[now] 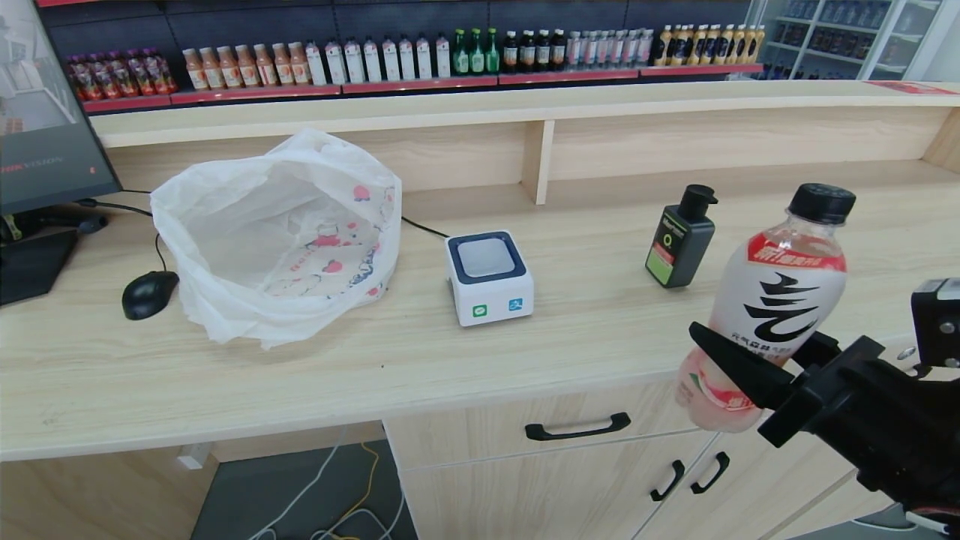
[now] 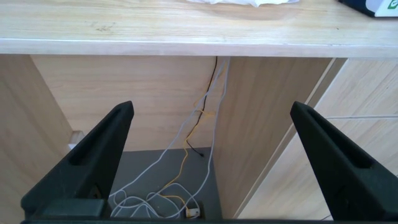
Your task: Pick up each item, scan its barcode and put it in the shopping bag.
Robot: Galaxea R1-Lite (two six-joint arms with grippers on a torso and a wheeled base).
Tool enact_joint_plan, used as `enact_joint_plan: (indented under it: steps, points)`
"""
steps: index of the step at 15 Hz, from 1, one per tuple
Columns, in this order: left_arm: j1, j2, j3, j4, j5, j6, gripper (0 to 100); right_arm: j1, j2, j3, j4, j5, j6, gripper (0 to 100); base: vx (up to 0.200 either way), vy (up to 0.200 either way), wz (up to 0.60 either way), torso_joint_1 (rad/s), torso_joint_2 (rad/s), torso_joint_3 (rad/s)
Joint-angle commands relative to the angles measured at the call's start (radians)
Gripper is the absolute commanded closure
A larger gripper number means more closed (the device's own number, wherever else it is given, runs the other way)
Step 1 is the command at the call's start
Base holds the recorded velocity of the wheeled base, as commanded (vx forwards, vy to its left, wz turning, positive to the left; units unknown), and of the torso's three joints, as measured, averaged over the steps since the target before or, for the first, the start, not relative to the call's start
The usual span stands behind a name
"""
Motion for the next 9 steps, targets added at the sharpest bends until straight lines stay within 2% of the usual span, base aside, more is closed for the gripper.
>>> enact_joint_plan:
  steps: [1, 7, 9]
  points:
    - [-0.001, -0.002, 0.001, -0.001, 0.0, 0.0, 0, 0.0, -0.025, 0.02, 0.0, -0.001, 0.0, 100, 0.0, 0.0, 0.0, 0.0, 0.0, 0.0]
    - [-0.001, -0.002, -0.001, -0.001, 0.0, 0.0, 0, 0.017, -0.054, 0.011, 0.046, 0.062, -0.174, 100, 0.0, 0.0, 0.0, 0.0, 0.0, 0.0]
    - [0.0, -0.002, 0.001, -0.001, 0.0, -0.002, 0, 0.137, -0.019, -0.026, 0.051, 0.049, -0.304, 100, 0.0, 0.0, 0.0, 0.0, 0.0, 0.0]
